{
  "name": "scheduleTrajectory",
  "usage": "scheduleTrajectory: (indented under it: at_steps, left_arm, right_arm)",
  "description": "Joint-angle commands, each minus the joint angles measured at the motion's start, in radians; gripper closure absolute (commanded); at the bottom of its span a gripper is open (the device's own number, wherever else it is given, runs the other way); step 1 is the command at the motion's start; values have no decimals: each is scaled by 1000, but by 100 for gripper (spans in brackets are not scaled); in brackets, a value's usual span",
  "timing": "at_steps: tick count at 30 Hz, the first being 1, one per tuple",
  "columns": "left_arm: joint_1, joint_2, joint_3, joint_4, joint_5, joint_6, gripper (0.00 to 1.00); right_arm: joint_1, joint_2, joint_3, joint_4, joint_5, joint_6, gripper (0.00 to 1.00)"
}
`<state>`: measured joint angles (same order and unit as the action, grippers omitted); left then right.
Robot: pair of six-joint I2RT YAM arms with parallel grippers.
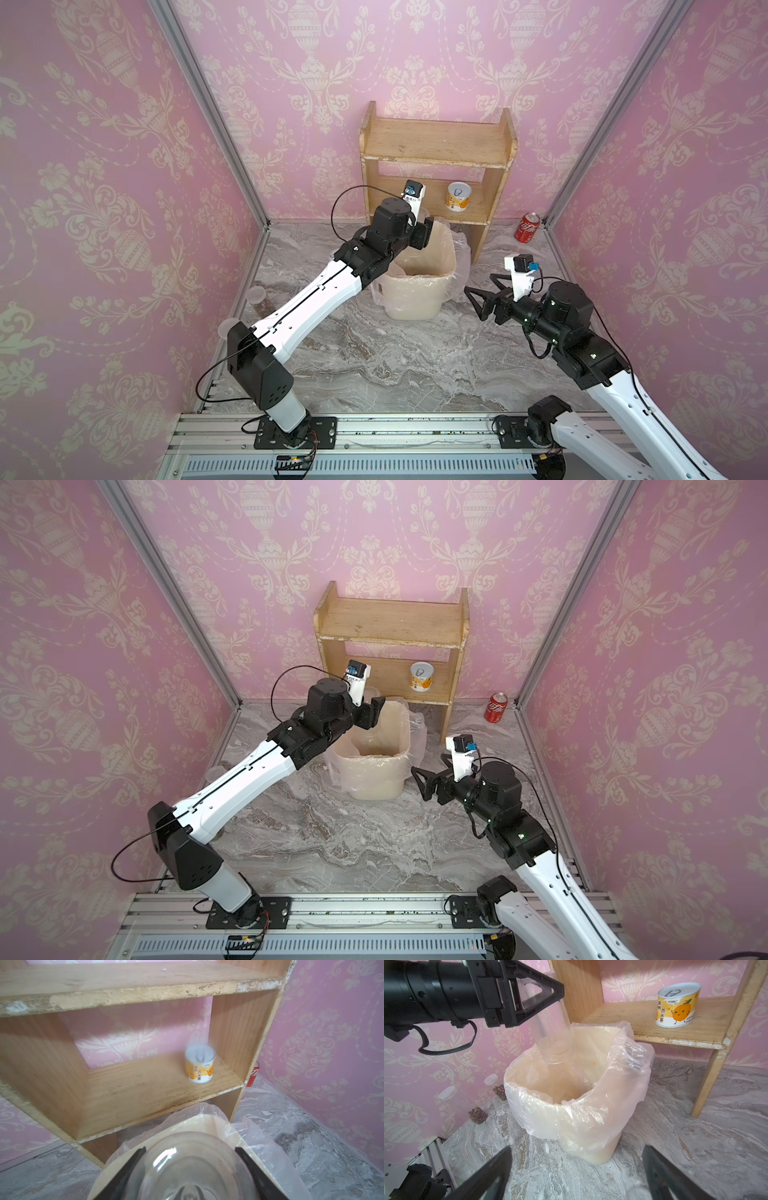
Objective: Empty the moldy dried flower tea in the jars
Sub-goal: Pour the moldy dried flower tea into the trash bin.
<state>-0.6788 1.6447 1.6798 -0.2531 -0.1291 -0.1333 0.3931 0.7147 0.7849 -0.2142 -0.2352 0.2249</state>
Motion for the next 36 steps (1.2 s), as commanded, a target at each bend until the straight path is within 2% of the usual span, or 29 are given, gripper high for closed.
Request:
scheduleTrajectory:
  at_steps: [1,4,5,8,9,11,12,16,21,25,30,36]
  left_arm:
    - [59,-23,-25,23,56,-95,82]
    - [-19,-28,-31,33,-43,60,79]
    - [-24,-22,-16,13,-28,61,78]
    - [40,-22,-23,14,48,-70,81]
    - [43,-28,-41,34,48,-75,82]
    - [17,-32,-50,52,58,-33,80]
    - [16,-28,-38,44,79,-54,78]
    - [81,-47,-58,76,149,-199,80]
    - [110,-119,-168,248,197,-357,80]
    - [136,-145,-211,333,260,-494,80]
    - [169,-177,-295,483,328,-684,80]
    - [173,-191,-340,587,387,-825,80]
  right_arm:
    - [2,-25,-18,19,9,7,0]
    - [1,-36,-25,19,12,8,0]
    - [2,-39,-27,20,13,9,0]
    - [2,-43,-28,22,16,12,0]
    - [2,-42,-29,23,15,17,0]
    - [1,-41,-32,29,12,25,0]
    - [3,-41,-32,33,12,30,0]
    - [3,-41,-38,64,3,71,0]
    - [3,-37,-68,184,-30,205,0]
    - [3,-24,-71,270,0,340,0]
    - [10,44,-42,371,-12,538,0]
    - [62,152,33,435,32,641,0]
